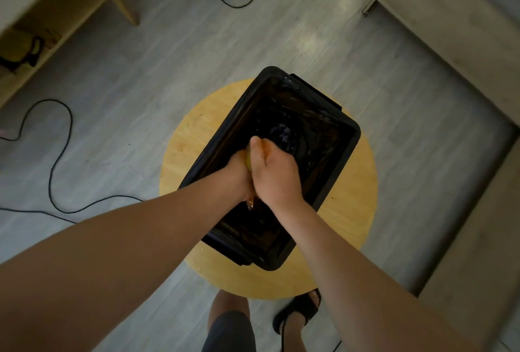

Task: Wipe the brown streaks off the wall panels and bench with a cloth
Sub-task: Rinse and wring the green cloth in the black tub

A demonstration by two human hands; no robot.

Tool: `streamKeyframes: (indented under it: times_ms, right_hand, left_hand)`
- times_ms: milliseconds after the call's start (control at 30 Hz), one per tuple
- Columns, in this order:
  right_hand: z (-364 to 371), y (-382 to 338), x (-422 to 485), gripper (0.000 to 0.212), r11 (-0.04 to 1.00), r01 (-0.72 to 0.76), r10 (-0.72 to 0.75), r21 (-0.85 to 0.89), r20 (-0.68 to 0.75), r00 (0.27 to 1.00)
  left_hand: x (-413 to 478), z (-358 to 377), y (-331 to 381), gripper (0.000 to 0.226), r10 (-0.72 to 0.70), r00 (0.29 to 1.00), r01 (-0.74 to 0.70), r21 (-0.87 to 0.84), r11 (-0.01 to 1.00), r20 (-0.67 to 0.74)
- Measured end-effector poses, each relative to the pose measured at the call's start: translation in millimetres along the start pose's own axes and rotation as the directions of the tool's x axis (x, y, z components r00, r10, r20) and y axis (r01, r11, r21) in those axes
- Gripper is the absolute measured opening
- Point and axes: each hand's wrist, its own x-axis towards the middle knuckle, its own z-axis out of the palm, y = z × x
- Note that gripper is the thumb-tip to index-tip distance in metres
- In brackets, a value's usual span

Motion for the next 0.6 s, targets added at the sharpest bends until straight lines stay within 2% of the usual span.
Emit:
streamKeyframes:
  times_ms: [67,167,200,267,300,367,400,500,600]
  right_hand:
    - [2.8,9.4,11.8,0.048,1.000,-0.003,0.002,-0.016,-0.046,0.999]
    - [2.5,25.3,37.7,0.045,0.995,-0.015,0.012,-0.098,-0.030,0.999]
    - [1.5,29.6,46.6,0.041,0.986,-0.059,0.058,-0.157,-0.012,0.998]
    - [0.0,37.3,59.3,0.042,0.946,-0.240,0.239,-0.217,-0.031,0.971]
    - [1.1,38.6,60.7,0.046,0.930,-0.315,0.306,-0.192,-0.075,0.949]
    - [4.7,40.6,57.8,0.048,0.915,-0.354,0.328,-0.194,-0.154,0.932]
    - [9.4,42.6,54.4,0.049,0.904,-0.355,0.333,-0.237,-0.131,0.934]
    - [22.0,46.3,45.9,0.052,0.873,-0.377,0.428,-0.309,0.115,0.896]
    - [19.9,30.5,37.4,0.043,0.901,-0.372,0.422,-0.222,0.249,0.872]
  left_hand:
    - [3.5,-1.1,3.0,0.045,0.002,1.000,-0.002,-0.046,0.999,0.000]
    - [13.6,-6.9,0.5,0.057,0.148,0.987,-0.141,0.107,0.984,-0.067]
    - [14.4,-9.7,-0.3,0.061,0.188,0.980,-0.175,0.157,0.972,-0.066]
    - [13.5,-16.4,-2.8,0.063,0.238,0.969,-0.224,0.184,0.957,-0.060]
    - [12.9,-20.9,-4.6,0.061,0.237,0.969,-0.222,0.165,0.961,-0.074]
    - [15.0,-25.0,-11.3,0.052,0.163,0.985,-0.155,0.109,0.982,-0.064]
    - [15.4,-24.9,-14.0,0.045,0.120,0.992,-0.117,0.077,0.990,-0.046]
    - [14.5,-23.5,-18.4,0.027,0.042,0.999,-0.043,-0.026,0.999,-0.023]
    - [14.8,-21.2,-12.5,0.034,-0.007,1.000,0.009,-0.176,0.984,0.013]
